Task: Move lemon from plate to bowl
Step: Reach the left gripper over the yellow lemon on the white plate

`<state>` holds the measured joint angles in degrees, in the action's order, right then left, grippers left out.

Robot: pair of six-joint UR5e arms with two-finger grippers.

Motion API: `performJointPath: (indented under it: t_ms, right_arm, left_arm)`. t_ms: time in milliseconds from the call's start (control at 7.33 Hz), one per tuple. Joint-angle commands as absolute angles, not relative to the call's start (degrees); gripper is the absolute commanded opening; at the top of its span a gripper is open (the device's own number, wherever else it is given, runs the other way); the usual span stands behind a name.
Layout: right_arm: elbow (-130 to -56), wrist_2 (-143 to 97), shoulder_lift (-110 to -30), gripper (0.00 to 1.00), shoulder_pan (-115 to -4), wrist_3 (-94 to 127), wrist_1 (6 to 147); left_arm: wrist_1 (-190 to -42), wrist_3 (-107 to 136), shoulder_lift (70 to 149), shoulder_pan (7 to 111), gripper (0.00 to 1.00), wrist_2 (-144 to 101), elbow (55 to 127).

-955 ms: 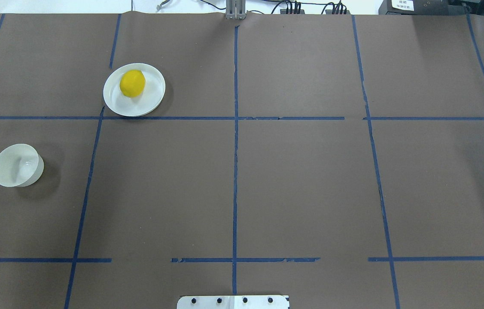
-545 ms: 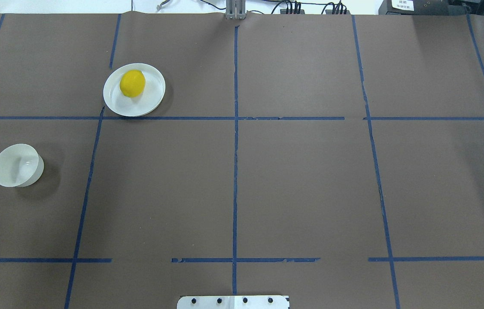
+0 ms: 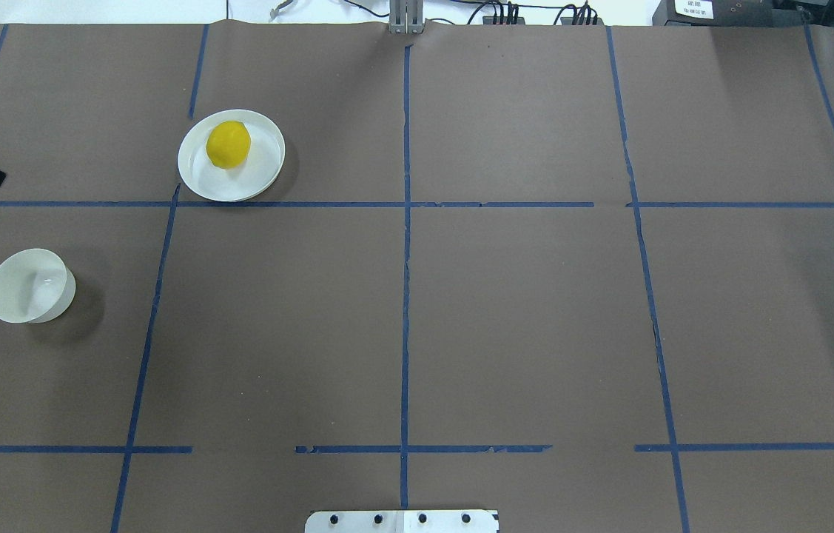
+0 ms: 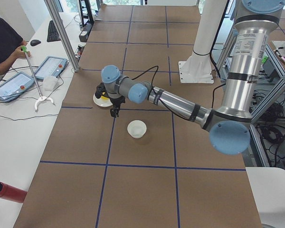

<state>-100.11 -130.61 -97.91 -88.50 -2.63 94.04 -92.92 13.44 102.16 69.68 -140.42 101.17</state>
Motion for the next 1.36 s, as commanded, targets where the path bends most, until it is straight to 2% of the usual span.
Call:
performJointPath:
  t_ms: [0, 136, 273, 545, 1227]
  right_arm:
    - [-100.11, -130.61, -97.91, 1.0, -88.51, -2.64, 94.04]
    - [-100.11, -130.61, -97.91, 1.0, -88.51, -2.64, 94.04]
    - [-100.11, -130.61, -97.91, 1.0, -88.51, -2.64, 94.04]
    - [-100.11, -130.61, -97.91, 1.0, -88.51, -2.64, 94.04]
    - [-100.11, -130.61, -97.91, 1.0, -88.51, -2.64, 94.04]
  left_arm:
    - [-94.21, 14.94, 117.01, 61.72, 1.0, -136.79, 91.02]
    - [-101.09, 15.55, 120.46, 59.35, 1.0, -129.8, 84.96]
    - [-106.12, 16.69, 120.67, 57.85, 0.99, -129.21, 82.03]
    - [-108.54, 20.47, 127.49, 55.64, 0.99, -129.02, 71.78]
    - [-114.5, 24.43, 133.42, 52.65, 1.0, -120.94, 61.36]
